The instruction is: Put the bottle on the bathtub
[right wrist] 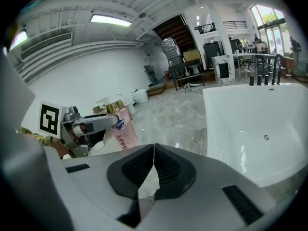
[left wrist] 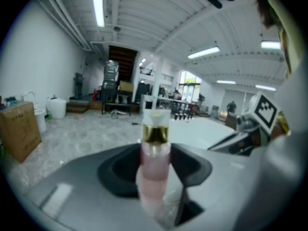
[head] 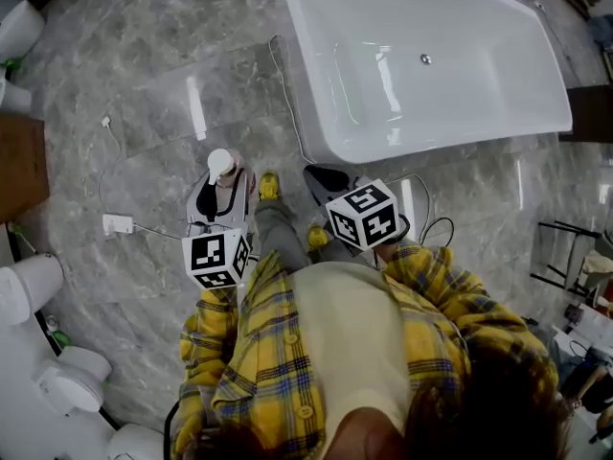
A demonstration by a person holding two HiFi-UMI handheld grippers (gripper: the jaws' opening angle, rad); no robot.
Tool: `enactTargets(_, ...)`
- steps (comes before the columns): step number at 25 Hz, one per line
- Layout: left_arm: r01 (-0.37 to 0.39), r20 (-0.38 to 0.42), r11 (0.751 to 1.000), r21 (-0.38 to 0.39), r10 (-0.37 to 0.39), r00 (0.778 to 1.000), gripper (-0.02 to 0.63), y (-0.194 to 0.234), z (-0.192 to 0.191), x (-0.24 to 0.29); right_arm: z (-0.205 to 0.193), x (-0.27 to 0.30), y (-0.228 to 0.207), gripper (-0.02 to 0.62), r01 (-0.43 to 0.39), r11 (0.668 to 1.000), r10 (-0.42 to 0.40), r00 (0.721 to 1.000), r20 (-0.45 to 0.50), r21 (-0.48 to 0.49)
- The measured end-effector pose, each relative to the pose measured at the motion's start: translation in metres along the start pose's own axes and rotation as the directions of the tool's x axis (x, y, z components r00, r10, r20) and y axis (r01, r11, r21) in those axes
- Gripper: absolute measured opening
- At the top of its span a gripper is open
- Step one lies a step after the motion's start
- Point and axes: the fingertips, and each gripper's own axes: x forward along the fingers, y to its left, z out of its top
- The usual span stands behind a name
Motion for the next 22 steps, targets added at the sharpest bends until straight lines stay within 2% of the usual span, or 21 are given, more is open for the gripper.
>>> enactTargets(6,0.067,-0.051,0.998,0.019,-0.066,0.997,0.199,0.026,0.000,0.044,0.016,0.039,-0.008,0.014,0.027,0.999,-0.026,0.999,-0.037,0.027)
enactTargets(13,0.115,-0.109,0.992,0.041,-0.110,0.988,0.199,0.049,-0.019,0.104,0.021,0.083,-0.037,0.014,0.068,0.997,-0.065,0.994,-0.089,0.037)
enactTargets(22,0.153,-0.197,0.987,0.040,-0.143,0.970,0.199,0.071,-0.067,0.169,-0.007,0.133,-0.061,0.014,0.107,0.991,-0.091,0.980,-0.177,0.083)
